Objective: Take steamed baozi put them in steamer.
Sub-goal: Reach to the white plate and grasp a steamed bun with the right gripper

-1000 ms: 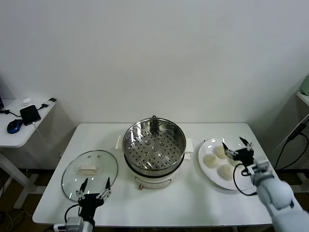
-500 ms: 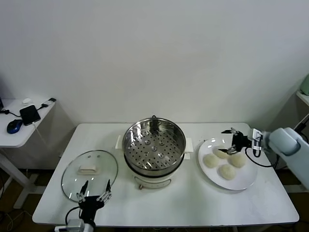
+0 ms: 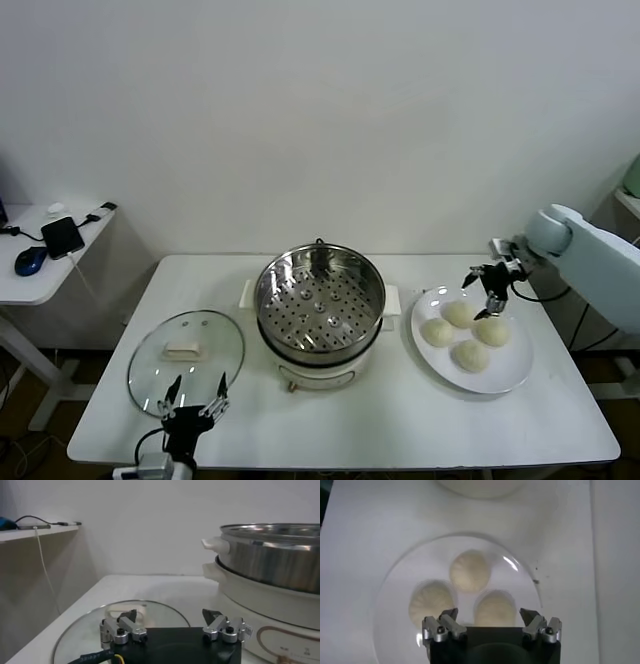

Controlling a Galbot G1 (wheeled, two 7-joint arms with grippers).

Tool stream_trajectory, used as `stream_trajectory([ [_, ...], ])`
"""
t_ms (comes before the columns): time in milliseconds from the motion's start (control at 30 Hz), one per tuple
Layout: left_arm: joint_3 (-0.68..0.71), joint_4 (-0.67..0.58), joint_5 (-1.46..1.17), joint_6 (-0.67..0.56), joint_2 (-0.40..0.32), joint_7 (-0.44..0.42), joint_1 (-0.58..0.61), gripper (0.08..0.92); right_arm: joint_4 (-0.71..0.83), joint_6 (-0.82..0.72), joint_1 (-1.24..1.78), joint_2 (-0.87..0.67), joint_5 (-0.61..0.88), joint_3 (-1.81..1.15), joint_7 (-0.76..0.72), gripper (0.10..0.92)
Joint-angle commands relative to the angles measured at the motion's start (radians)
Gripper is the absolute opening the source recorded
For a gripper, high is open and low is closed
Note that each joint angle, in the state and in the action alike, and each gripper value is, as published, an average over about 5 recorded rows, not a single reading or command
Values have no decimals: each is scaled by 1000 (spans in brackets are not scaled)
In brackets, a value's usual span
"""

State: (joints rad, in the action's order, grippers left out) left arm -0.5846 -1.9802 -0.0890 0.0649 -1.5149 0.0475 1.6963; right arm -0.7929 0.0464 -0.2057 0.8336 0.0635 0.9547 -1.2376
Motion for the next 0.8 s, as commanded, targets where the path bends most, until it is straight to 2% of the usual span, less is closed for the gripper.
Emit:
stream_trajectory([
  [33, 2, 7, -2, -5, 3, -1, 4, 823, 225, 11, -33, 145, -43, 81, -13, 823],
  [500, 8, 9, 1, -9, -3, 0, 12, 823, 300, -3, 85, 203, -154, -69, 71, 823],
  [800, 8, 7, 1, -11, -1, 1, 18, 823, 311, -30, 107, 223, -173, -91, 79, 819],
])
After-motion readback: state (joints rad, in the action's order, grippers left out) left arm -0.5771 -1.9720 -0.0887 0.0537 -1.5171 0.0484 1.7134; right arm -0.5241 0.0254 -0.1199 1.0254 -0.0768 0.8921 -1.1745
